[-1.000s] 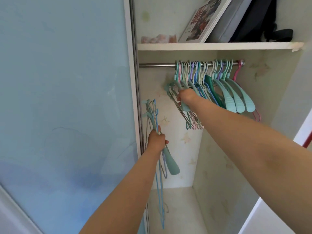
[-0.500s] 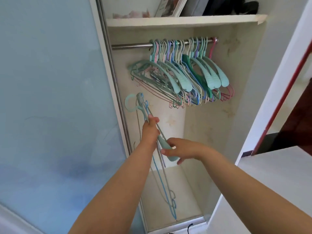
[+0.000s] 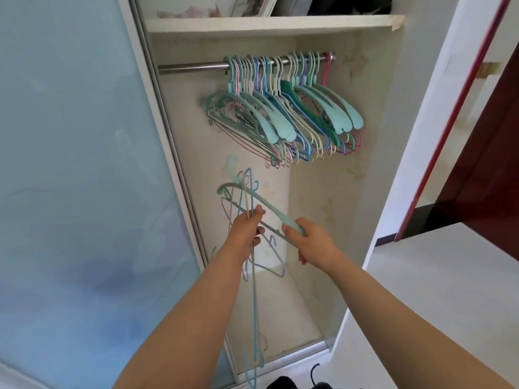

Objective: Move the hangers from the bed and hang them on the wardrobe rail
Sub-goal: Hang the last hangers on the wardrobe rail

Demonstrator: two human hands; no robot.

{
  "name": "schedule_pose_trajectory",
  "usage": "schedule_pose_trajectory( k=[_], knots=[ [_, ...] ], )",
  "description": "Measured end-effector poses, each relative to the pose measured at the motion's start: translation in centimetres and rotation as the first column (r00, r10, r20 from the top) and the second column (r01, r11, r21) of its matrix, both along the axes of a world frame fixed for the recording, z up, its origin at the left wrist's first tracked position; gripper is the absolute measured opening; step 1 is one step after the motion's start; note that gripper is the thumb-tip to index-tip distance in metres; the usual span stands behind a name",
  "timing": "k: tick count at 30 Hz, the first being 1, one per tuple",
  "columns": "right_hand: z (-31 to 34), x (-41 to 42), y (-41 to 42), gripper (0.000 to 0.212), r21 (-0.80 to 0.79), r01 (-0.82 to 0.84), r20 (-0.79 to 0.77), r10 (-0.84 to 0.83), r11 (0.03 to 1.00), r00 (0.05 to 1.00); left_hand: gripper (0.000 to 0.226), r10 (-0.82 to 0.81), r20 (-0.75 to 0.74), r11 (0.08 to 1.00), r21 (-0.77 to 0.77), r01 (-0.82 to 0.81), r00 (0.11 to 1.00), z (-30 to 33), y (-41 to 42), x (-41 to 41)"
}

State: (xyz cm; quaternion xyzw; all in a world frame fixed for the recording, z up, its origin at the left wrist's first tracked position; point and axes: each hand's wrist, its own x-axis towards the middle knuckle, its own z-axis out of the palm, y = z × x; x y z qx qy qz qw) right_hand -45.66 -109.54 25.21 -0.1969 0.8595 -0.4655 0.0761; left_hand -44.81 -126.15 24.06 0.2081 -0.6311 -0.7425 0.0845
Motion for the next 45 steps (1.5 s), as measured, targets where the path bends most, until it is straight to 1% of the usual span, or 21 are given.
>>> schedule_pose_trajectory(
  k=[2, 4, 6, 9, 11, 13, 16, 19, 22, 24, 27, 30, 32, 34, 41, 42, 45],
  knots=[
    [0.6, -0.2, 0.9, 0.034, -0.009, 0.044, -0.021, -0.044, 0.999, 0.999, 0.01, -0.033, 0.011, 0.999, -0.005, 0.033, 0.999, -0.6, 0.0, 0.3],
    [1.2, -0.5, 1.7, 0.039, 0.047, 0.082, -0.101, -0.077, 0.996, 0.992, 0.016, -0.032, 0.026, 0.998, -0.061, 0.033, 0.999, -1.0, 0.1, 0.4],
    [1.7, -0.8, 2.4, 0.042, 0.112, 0.137, -0.207, -0.112, 0.984, 0.972, 0.022, -0.036, 0.036, 0.985, -0.168, 0.042, 0.999, -1.2, 0.3, 0.4],
    [2.9, -1.4, 3.6, 0.043, 0.164, 0.209, -0.304, -0.152, 0.964, 0.94, 0.024, -0.077, 0.048, 0.957, -0.277, 0.087, 0.996, -1.6, 0.3, 0.7],
    [3.8, -1.9, 4.3, 0.041, 0.227, 0.223, -0.323, -0.143, 0.948, 0.935, 0.025, -0.096, 0.08, 0.94, -0.321, 0.117, 0.992, -2.1, 0.2, 0.8],
    [4.6, -2.2, 4.9, 0.036, 0.304, 0.219, -0.333, -0.112, 0.927, 0.936, 0.025, -0.119, 0.101, 0.931, -0.334, 0.146, 0.988, -2.8, 0.0, 1.1],
    [5.1, -2.6, 5.8, 0.035, 0.412, 0.2, -0.356, -0.045, 0.889, 0.933, 0.019, -0.143, 0.088, 0.904, -0.393, 0.166, 0.986, -4.1, -0.2, 1.6],
    [5.5, -3.2, 7.0, 0.036, 0.521, 0.17, -0.365, 0.039, 0.836, 0.93, 0.01, -0.158, 0.12, 0.809, -0.553, 0.199, 0.98, -5.5, -0.6, 2.2],
    [5.5, -3.9, 8.3, 0.034, 0.613, 0.113, -0.316, 0.111, 0.782, 0.942, 0.018, -0.177, 0.247, 0.678, -0.671, 0.3, 0.953, -7.3, -1.4, 2.9],
    [5.3, -4.2, 8.9, 0.036, 0.655, 0.094, -0.276, 0.121, 0.75, 0.953, 0.027, -0.185, 0.316, 0.591, -0.72, 0.362, 0.931, -8.7, -1.9, 3.6],
    [4.8, -4.7, 9.4, 0.035, 0.705, 0.096, -0.247, 0.116, 0.702, 0.962, 0.04, -0.179, 0.407, 0.487, -0.755, 0.44, 0.896, -10.3, -2.2, 4.3],
    [4.4, -4.9, 9.4, 0.03, 0.728, 0.116, -0.268, 0.125, 0.676, 0.955, 0.048, -0.217, 0.515, 0.425, -0.715, 0.555, 0.829, -11.7, -2.4, 4.6],
    [4.3, -5.0, 9.2, 0.034, 0.727, 0.129, -0.288, 0.129, 0.674, 0.949, 0.048, -0.261, 0.558, 0.428, -0.665, 0.612, 0.788, -12.2, -2.5, 4.7],
    [4.2, -5.0, 9.0, 0.038, 0.716, 0.143, -0.311, 0.128, 0.684, 0.942, 0.047, -0.304, 0.575, 0.46, -0.609, 0.646, 0.759, -12.6, -2.6, 4.7],
    [4.5, -4.3, 8.0, 0.04, 0.621, 0.209, -0.419, 0.095, 0.755, 0.903, 0.034, -0.444, 0.58, 0.5, -0.471, 0.726, 0.682, -14.0, -2.3, 4.6],
    [4.6, -4.3, 7.8, 0.041, 0.61, 0.214, -0.426, 0.089, 0.763, 0.9, 0.036, -0.456, 0.567, 0.532, -0.445, 0.72, 0.687, -14.2, -2.4, 4.6],
    [5.1, -4.2, 7.4, 0.04, 0.586, 0.226, -0.431, 0.063, 0.778, 0.9, 0.046, -0.415, 0.504, 0.718, -0.33, 0.613, 0.757, -14.4, -2.7, 4.3]
  ],
)
